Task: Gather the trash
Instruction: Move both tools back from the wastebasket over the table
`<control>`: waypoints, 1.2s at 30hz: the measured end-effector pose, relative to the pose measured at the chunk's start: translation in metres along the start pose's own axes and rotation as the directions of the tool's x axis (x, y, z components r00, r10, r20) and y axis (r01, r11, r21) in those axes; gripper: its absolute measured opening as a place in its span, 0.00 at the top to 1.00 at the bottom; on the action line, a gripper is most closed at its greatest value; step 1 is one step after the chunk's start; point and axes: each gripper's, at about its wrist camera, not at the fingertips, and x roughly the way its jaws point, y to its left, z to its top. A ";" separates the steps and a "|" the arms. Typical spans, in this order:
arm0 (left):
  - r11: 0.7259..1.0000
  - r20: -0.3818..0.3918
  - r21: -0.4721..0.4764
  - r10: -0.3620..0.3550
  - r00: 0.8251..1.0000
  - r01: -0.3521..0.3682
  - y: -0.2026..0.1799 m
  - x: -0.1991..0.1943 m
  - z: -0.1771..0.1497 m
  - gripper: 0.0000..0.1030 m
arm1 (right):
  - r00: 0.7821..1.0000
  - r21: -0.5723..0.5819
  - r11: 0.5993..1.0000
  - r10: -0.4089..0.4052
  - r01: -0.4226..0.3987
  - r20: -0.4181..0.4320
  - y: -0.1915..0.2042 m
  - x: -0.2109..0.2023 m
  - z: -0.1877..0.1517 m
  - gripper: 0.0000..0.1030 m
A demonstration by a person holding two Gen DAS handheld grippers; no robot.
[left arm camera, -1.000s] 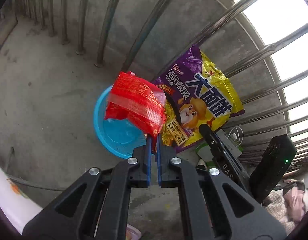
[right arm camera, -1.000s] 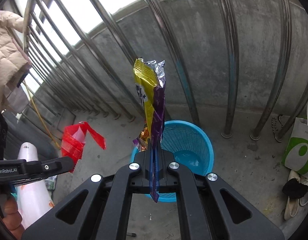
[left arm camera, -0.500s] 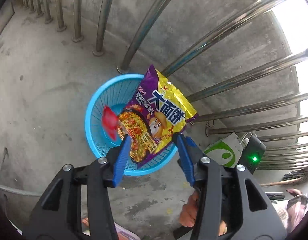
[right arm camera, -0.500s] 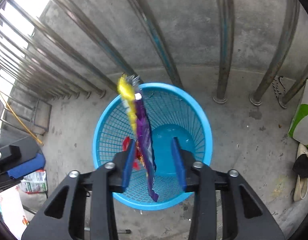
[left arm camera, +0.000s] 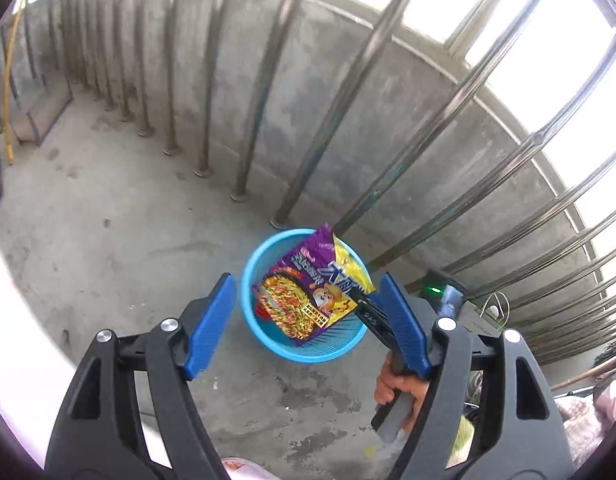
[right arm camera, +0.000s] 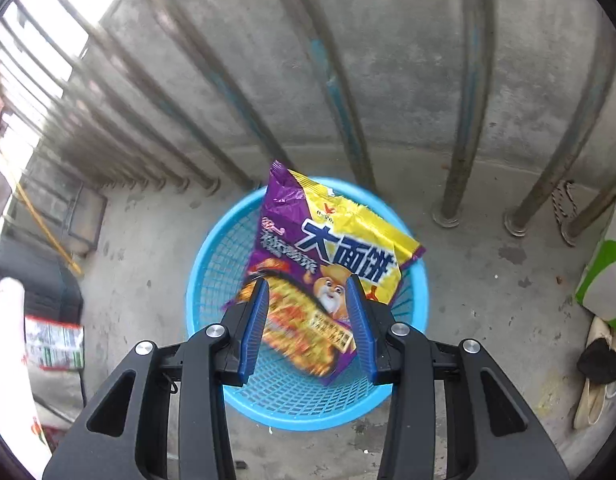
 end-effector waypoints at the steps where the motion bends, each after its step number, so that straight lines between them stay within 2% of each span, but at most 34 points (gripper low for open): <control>1: 1.000 0.019 0.006 0.021 1.000 -0.021 0.001 -0.017 -0.003 0.29 | 0.999 -0.028 0.999 -0.025 0.023 -0.040 0.004 0.015 0.001 0.62; 3: 0.998 0.055 0.019 0.065 0.996 -0.066 0.007 -0.049 -0.013 0.28 | 0.985 -0.090 0.990 -0.118 0.107 -0.126 0.010 0.052 0.004 0.63; 4: 0.997 0.073 0.016 0.078 0.994 -0.079 0.010 -0.067 -0.020 0.26 | 0.971 -0.100 0.985 -0.159 0.142 -0.181 0.009 0.073 0.006 0.65; 7: 0.993 0.105 0.001 0.115 0.988 -0.116 0.023 -0.107 -0.042 0.23 | 0.904 -0.090 0.971 -0.238 0.221 -0.354 -0.001 0.125 0.006 0.67; 9: 0.989 0.118 -0.011 0.146 0.982 -0.146 0.032 -0.130 -0.057 0.22 | 0.853 -0.090 0.956 -0.290 0.280 -0.433 -0.009 0.148 0.005 0.67; 10: 0.987 0.125 -0.020 0.158 0.979 -0.157 0.038 -0.141 -0.065 0.21 | 0.838 -0.083 0.954 -0.294 0.289 -0.459 -0.011 0.153 0.005 0.67; 11: 0.985 0.132 -0.034 0.172 0.976 -0.169 0.044 -0.152 -0.074 0.20 | 0.838 -0.073 0.954 -0.292 0.292 -0.462 -0.012 0.153 0.006 0.67; 12: 0.982 0.142 -0.055 0.188 0.972 -0.182 0.052 -0.164 -0.083 0.20 | 0.846 -0.062 0.956 -0.282 0.286 -0.453 -0.010 0.148 0.007 0.67; 15: 0.969 0.181 -0.131 0.233 0.956 -0.211 0.072 -0.195 -0.110 0.20 | 0.890 -0.044 0.978 -0.204 0.205 -0.407 0.001 0.116 0.008 0.67; 17: 0.955 0.207 -0.190 0.267 0.941 -0.229 0.091 -0.221 -0.133 0.20 | 0.916 -0.060 0.984 -0.180 0.169 -0.358 0.008 0.080 0.004 0.65; 20: 0.931 0.228 -0.271 0.310 0.923 -0.246 0.112 -0.255 -0.166 0.20 | 0.949 -0.075 0.990 -0.135 0.118 -0.284 0.017 0.017 -0.010 0.54; 23: 0.901 0.239 -0.339 0.362 0.901 -0.273 0.128 -0.285 -0.196 0.20 | 0.971 -0.126 0.989 -0.101 0.075 -0.219 0.031 -0.038 -0.029 0.53; 26: 0.868 0.259 -0.387 0.427 0.867 -0.312 0.138 -0.314 -0.225 0.20 | 0.984 -0.193 0.981 -0.028 -0.007 -0.178 0.051 -0.091 -0.045 0.53; 28: 0.856 0.281 -0.412 0.446 0.850 -0.313 0.143 -0.331 -0.244 0.20 | 0.983 -0.233 0.967 0.063 -0.102 -0.170 0.070 -0.123 -0.053 0.53; 31: 0.852 0.317 -0.436 0.447 0.836 -0.290 0.145 -0.348 -0.267 0.20 | 0.963 -0.296 0.921 0.210 -0.253 -0.169 0.108 -0.171 -0.066 0.53; 33: 0.852 0.333 -0.440 0.448 0.830 -0.283 0.143 -0.354 -0.279 0.20 | 0.937 -0.348 0.871 0.301 -0.346 -0.179 0.138 -0.201 -0.079 0.53; 36: 0.847 0.354 -0.443 0.466 0.811 -0.293 0.137 -0.362 -0.301 0.20 | 0.875 -0.419 0.768 0.418 -0.484 -0.244 0.187 -0.233 -0.107 0.53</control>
